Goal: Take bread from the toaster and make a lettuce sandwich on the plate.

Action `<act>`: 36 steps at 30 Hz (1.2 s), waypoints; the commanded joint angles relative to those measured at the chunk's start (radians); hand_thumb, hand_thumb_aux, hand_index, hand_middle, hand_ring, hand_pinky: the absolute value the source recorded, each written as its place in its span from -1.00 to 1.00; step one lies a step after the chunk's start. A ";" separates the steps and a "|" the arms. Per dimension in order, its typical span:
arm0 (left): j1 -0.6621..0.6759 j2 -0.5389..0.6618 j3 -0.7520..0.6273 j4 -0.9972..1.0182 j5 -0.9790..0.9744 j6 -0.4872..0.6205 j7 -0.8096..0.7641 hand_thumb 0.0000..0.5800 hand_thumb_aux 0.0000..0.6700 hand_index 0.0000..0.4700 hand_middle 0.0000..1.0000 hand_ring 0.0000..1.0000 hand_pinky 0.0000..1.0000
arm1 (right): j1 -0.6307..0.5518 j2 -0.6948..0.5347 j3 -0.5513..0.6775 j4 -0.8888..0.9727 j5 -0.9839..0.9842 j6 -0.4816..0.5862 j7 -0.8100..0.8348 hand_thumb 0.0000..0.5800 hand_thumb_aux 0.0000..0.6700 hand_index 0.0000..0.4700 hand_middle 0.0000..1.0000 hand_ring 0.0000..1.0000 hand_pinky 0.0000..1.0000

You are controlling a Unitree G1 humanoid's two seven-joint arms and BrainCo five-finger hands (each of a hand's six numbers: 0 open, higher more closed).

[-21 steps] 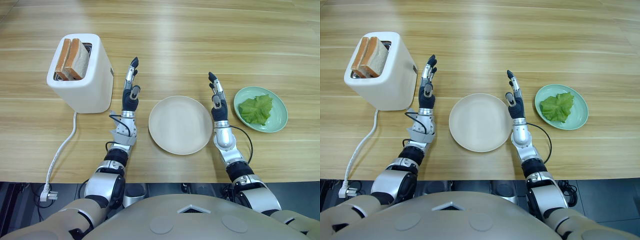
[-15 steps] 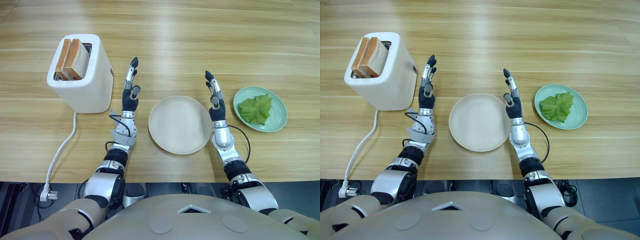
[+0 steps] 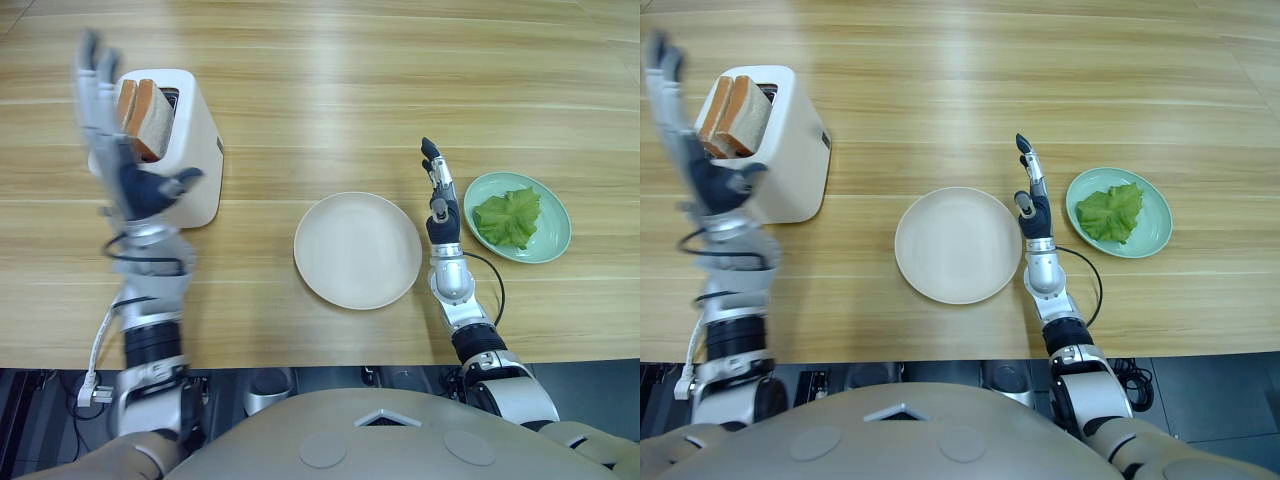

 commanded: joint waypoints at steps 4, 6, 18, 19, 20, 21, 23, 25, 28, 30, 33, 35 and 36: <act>0.008 0.157 -0.013 0.243 0.061 0.283 0.018 -1.00 -1.00 -1.00 -1.00 -1.00 -1.00 | 0.023 -0.012 -0.012 -0.032 -0.035 -0.002 -0.014 -1.00 -1.00 -1.00 -1.00 -1.00 -1.00; -0.024 0.190 -0.042 0.304 0.038 0.316 0.000 -1.00 -1.00 -1.00 -1.00 -1.00 -1.00 | 0.017 -0.009 -0.015 -0.008 -0.023 0.003 -0.008 -1.00 -1.00 -1.00 -1.00 -1.00 -1.00; -0.211 0.294 -0.237 0.654 -0.088 0.350 -0.064 -1.00 -1.00 -1.00 -1.00 -1.00 -1.00 | 0.006 -0.012 -0.015 0.024 -0.034 -0.004 -0.012 -1.00 -1.00 -1.00 -1.00 -1.00 -1.00; -0.222 0.300 -0.254 0.673 -0.094 0.350 -0.073 -1.00 -1.00 -1.00 -1.00 -1.00 -1.00 | 0.005 -0.011 -0.014 0.027 -0.034 -0.004 -0.012 -1.00 -1.00 -1.00 -1.00 -1.00 -1.00; -0.230 0.304 -0.270 0.687 -0.099 0.349 -0.081 -1.00 -1.00 -1.00 -1.00 -1.00 -1.00 | 0.003 -0.011 -0.014 0.029 -0.035 -0.005 -0.012 -1.00 -1.00 -1.00 -1.00 -1.00 -1.00; -0.237 0.307 -0.285 0.701 -0.106 0.348 -0.090 -1.00 -1.00 -1.00 -1.00 -1.00 -1.00 | 0.003 -0.010 -0.013 0.028 -0.035 -0.006 -0.012 -1.00 -1.00 -1.00 -1.00 -1.00 -1.00; -0.239 0.314 -0.307 0.711 -0.119 0.349 -0.095 -0.67 -0.83 -0.83 -1.00 -1.00 -1.00 | 0.002 -0.009 -0.011 0.027 -0.035 -0.007 -0.010 -1.00 -1.00 -1.00 -1.00 -1.00 -1.00; -0.228 0.319 -0.319 0.691 -0.134 0.361 -0.101 0.95 0.67 0.64 -1.00 -1.00 -1.00 | 0.002 -0.009 -0.011 0.026 -0.033 -0.009 -0.007 -1.00 -1.00 -1.00 -1.00 -1.00 -1.00; -0.213 0.317 -0.330 0.609 -0.145 0.399 -0.129 1.00 1.00 0.96 -1.00 -1.00 -1.00 | 0.003 -0.011 -0.014 0.024 -0.029 -0.012 -0.006 -1.00 -1.00 -1.00 -1.00 -1.00 -1.00; -0.207 0.316 -0.335 0.532 -0.145 0.433 -0.151 1.00 1.00 0.96 -1.00 -1.00 -1.00 | 0.004 -0.011 -0.016 0.021 -0.028 -0.010 -0.007 -1.00 -1.00 -1.00 -1.00 -1.00 -1.00; -0.207 0.313 -0.345 0.399 -0.132 0.499 -0.193 1.00 1.00 0.96 -1.00 -1.00 -1.00 | 0.001 -0.009 -0.017 0.022 -0.027 -0.009 -0.008 -1.00 -1.00 -1.00 -1.00 -1.00 -1.00; -0.211 0.312 -0.356 0.339 -0.123 0.529 -0.212 1.00 1.00 0.96 -1.00 -1.00 -1.00 | 0.000 -0.007 -0.016 0.022 -0.027 -0.009 -0.008 -1.00 -1.00 -1.00 -1.00 -1.00 -1.00; -0.215 0.316 -0.360 0.330 -0.124 0.531 -0.217 1.00 1.00 0.96 -1.00 -1.00 -1.00 | -0.001 -0.006 -0.016 0.021 -0.027 -0.009 -0.009 -1.00 -1.00 -1.00 -1.00 -1.00 -1.00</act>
